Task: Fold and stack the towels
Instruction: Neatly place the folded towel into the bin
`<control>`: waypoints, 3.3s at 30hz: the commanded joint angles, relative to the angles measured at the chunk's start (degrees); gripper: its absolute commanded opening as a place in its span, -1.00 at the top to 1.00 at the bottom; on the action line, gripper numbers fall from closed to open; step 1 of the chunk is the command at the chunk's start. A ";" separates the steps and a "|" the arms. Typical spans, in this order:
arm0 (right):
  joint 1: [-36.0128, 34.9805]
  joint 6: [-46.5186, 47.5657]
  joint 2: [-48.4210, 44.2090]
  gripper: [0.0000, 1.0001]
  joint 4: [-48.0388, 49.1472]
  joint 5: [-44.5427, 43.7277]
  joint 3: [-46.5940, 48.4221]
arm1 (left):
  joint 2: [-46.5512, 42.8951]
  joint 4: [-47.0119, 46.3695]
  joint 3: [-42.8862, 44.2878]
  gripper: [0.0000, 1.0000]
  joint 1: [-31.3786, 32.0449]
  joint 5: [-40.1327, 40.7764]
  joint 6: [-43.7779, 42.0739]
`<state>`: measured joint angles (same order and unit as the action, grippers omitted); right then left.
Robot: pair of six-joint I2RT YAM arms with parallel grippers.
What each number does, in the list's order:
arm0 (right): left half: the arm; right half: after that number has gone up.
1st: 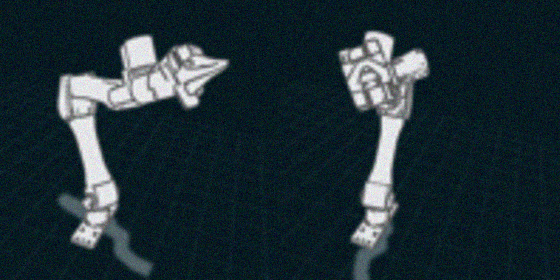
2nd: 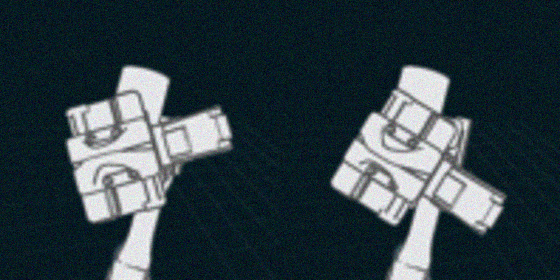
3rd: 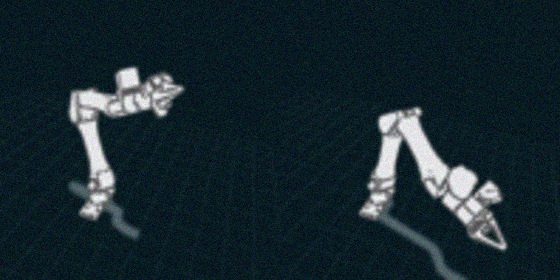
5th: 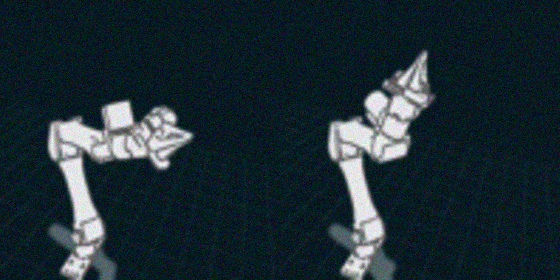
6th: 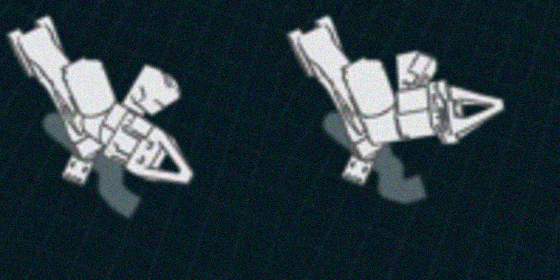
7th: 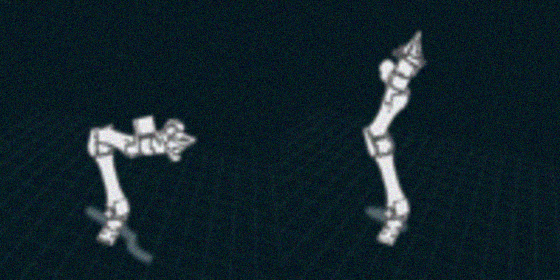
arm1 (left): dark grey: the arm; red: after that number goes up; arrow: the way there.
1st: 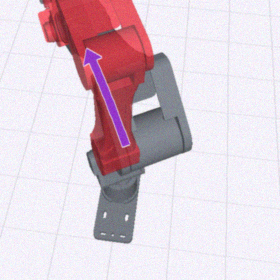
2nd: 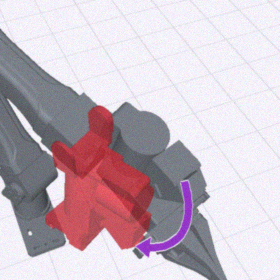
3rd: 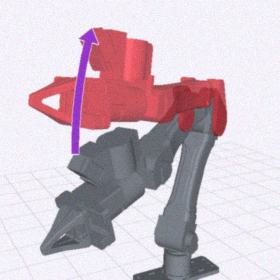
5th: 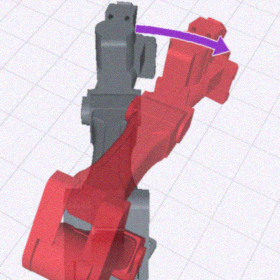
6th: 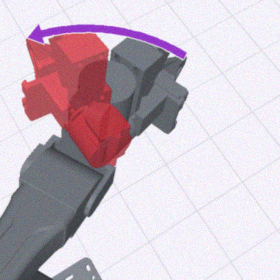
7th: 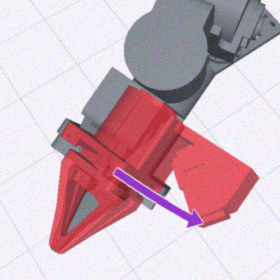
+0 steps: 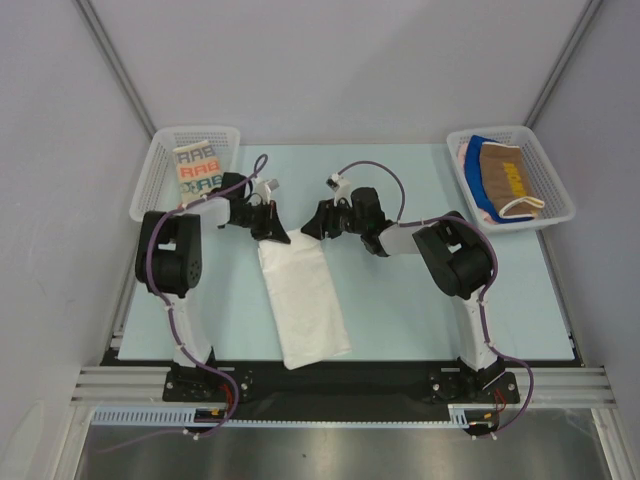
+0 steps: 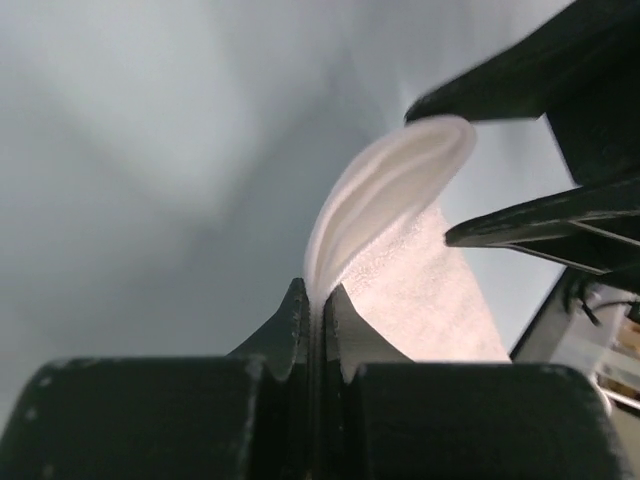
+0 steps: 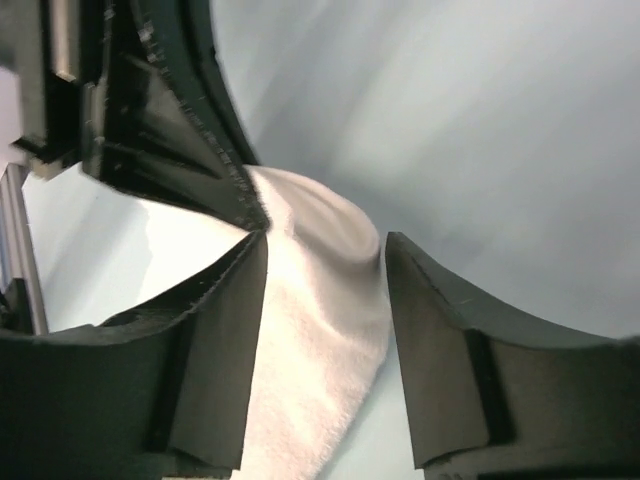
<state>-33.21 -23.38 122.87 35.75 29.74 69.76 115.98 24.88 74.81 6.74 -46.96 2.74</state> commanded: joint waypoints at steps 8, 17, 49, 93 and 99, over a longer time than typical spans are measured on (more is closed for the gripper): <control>1.39 2.46 -3.51 -0.54 -6.74 -7.32 2.67 | -17.53 -6.69 -15.02 0.99 2.22 32.23 9.20; -1.41 5.43 -8.16 -0.54 -15.35 -4.95 -0.93 | -27.82 -5.38 -24.96 0.99 2.22 50.54 15.09; -23.82 0.70 -9.85 -0.49 -26.17 -5.48 -5.25 | -43.74 -27.25 -33.59 1.00 -1.82 60.33 -7.22; -24.54 -12.40 -2.80 -0.44 2.57 1.20 -5.06 | -31.70 -67.68 -31.83 1.00 -13.33 59.10 -28.76; -22.42 -10.29 -8.60 -0.44 1.08 1.11 -9.63 | -26.60 -79.99 -32.10 0.99 -14.12 53.74 -33.59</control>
<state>-55.53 -35.81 119.48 34.96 31.14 61.30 87.96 -43.29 40.38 -6.46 11.84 -27.62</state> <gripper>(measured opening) 0.720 0.054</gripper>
